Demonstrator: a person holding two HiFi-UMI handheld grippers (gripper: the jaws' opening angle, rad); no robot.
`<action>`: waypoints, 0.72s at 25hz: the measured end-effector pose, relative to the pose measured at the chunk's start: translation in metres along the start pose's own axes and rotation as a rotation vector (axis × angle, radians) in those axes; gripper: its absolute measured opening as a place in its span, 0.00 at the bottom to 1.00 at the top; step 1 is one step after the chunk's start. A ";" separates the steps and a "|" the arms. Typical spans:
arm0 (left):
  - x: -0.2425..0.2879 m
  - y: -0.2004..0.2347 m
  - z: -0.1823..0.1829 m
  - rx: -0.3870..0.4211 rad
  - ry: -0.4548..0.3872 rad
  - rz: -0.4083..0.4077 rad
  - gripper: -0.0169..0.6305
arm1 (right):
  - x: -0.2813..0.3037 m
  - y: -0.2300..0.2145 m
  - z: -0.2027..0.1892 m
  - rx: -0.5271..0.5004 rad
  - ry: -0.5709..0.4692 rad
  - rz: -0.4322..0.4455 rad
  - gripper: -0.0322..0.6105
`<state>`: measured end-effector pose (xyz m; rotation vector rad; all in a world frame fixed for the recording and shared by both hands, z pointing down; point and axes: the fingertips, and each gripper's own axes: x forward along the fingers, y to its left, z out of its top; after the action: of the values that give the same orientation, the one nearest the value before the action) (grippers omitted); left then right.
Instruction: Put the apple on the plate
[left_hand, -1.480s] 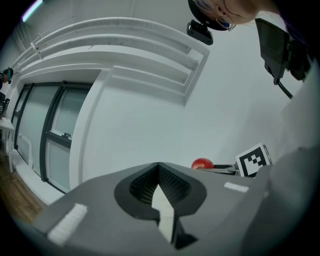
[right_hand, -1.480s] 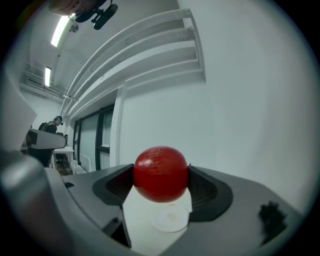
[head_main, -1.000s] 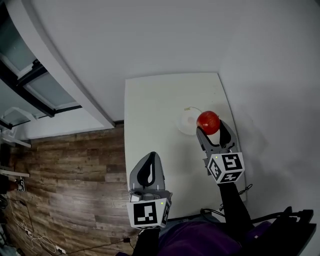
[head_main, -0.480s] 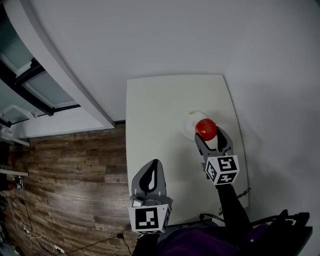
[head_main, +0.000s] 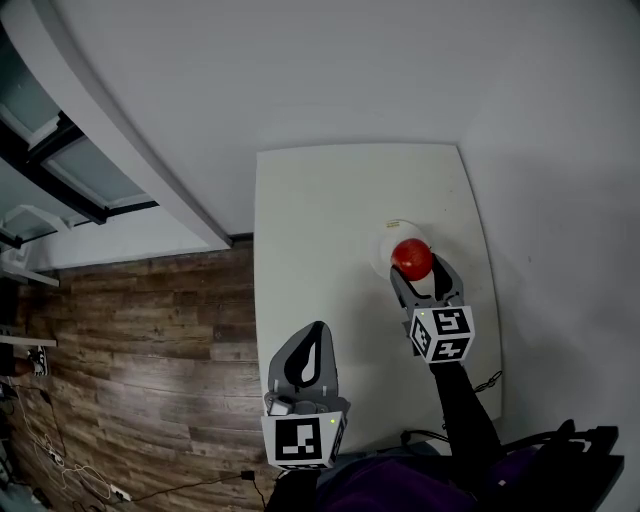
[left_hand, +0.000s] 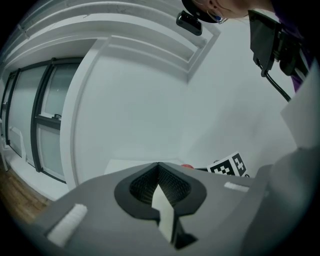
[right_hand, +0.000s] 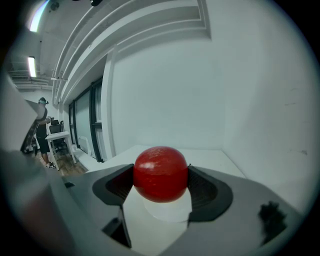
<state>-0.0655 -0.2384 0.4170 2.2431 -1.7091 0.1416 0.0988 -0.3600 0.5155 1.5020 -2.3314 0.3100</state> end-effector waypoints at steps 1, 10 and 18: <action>0.001 0.000 -0.001 -0.001 0.002 -0.001 0.04 | 0.003 -0.001 -0.003 0.000 0.007 0.000 0.60; 0.013 0.003 -0.008 -0.004 0.025 -0.005 0.04 | 0.025 -0.008 -0.034 0.009 0.086 -0.004 0.59; 0.018 0.008 -0.008 -0.007 0.036 -0.002 0.04 | 0.035 -0.013 -0.052 0.032 0.140 -0.012 0.60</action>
<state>-0.0669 -0.2546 0.4304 2.2237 -1.6863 0.1743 0.1068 -0.3757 0.5773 1.4594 -2.2167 0.4374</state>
